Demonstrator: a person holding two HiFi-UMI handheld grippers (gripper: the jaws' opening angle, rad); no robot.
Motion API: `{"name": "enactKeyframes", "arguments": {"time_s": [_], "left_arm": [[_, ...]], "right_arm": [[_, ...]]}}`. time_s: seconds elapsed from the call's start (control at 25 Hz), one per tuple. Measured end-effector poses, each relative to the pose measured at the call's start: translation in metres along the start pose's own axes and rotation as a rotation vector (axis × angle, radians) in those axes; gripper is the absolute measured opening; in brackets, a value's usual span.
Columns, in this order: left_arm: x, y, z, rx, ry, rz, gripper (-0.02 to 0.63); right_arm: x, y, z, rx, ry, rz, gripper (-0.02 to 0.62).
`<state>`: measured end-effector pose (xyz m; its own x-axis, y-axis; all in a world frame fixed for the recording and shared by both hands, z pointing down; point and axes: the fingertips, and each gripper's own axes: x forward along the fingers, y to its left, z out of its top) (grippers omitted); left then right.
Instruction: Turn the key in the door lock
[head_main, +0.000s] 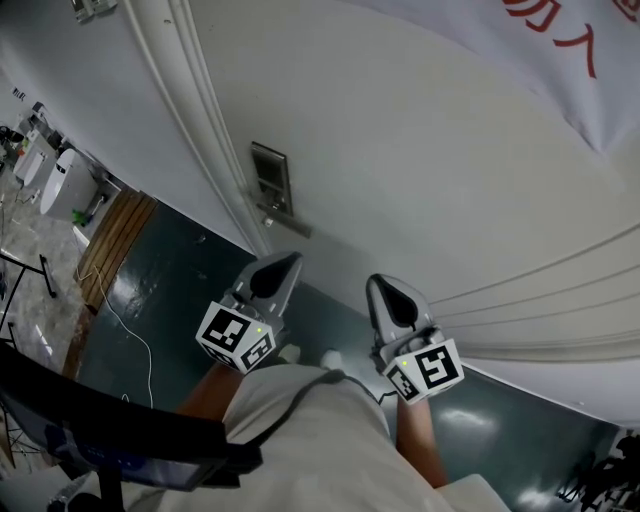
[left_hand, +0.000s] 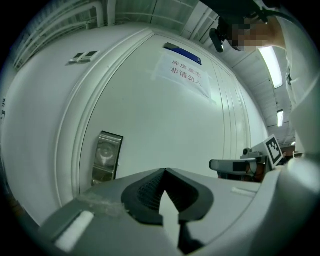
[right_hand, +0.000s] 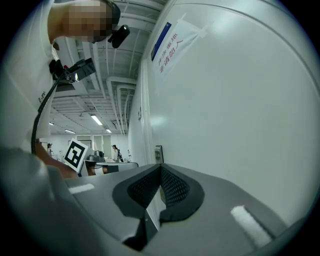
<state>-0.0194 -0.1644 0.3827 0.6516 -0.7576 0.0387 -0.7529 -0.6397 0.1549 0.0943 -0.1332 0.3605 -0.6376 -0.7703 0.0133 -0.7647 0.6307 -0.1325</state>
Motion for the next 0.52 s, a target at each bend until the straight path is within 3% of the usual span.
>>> {"name": "enactKeyframes", "arguments": {"time_s": [0.52], "left_arm": [[-0.013,0.024,-0.013,-0.023,0.026,0.061,0.006]], "right_arm": [[0.006,0.009,-0.009,0.0,0.02,0.014,0.006]]}}
